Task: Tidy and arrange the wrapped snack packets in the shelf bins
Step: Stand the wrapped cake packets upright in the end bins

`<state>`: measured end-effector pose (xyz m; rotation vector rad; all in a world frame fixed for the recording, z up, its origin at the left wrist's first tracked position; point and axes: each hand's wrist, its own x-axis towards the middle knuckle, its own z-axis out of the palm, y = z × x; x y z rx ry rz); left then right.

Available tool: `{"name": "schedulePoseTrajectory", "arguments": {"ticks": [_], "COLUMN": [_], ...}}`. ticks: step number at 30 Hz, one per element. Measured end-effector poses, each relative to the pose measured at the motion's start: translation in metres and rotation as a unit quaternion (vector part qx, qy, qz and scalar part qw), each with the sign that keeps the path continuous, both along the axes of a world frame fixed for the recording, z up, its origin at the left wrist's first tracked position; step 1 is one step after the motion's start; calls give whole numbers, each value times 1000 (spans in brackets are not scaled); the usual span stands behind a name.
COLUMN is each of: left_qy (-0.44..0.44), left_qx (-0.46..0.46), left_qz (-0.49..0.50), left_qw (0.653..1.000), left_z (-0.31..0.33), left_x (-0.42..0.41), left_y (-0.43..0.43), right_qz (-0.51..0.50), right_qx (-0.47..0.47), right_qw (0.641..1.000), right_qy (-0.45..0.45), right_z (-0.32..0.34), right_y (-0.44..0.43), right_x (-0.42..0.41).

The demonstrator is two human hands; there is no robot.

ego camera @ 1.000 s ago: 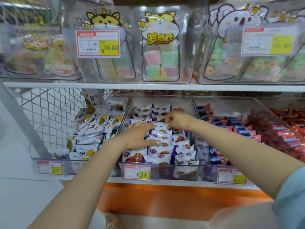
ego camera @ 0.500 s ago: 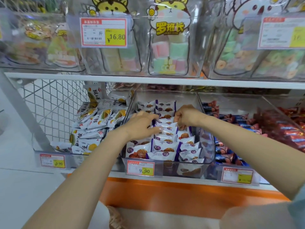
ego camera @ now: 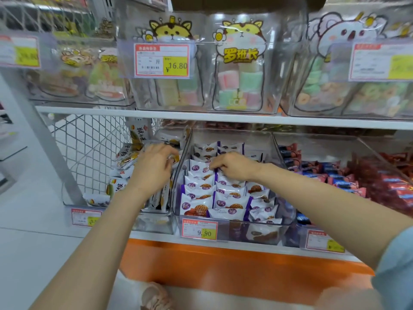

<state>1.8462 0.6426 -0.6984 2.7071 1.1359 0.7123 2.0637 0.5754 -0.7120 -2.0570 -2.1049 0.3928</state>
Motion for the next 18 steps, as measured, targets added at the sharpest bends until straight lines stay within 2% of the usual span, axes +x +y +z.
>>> {"name": "schedulePoseTrajectory", "arguments": {"ticks": [3,7,9,14,18], "left_qy": [9,53,61,45,31], "left_qx": [7,8,5,4,7], "left_qz": [-5,8,11,9,9], "left_qw": [1000,999,998,999,999], "left_z": [1,4,3,1,1], "left_x": [2,13,17,21,17], "left_y": [0,-1,0,3,6], "right_qz": [-19,-63,-72,-69,-130], "right_qx": [1,28,11,-26,-5], "right_qw": [1000,995,994,997,989], "right_qy": [8,70,76,17,73], "right_z": [2,5,6,1,5], "right_y": [1,10,19,39,43], "right_x": [1,-3,-8,-21,-16]}}
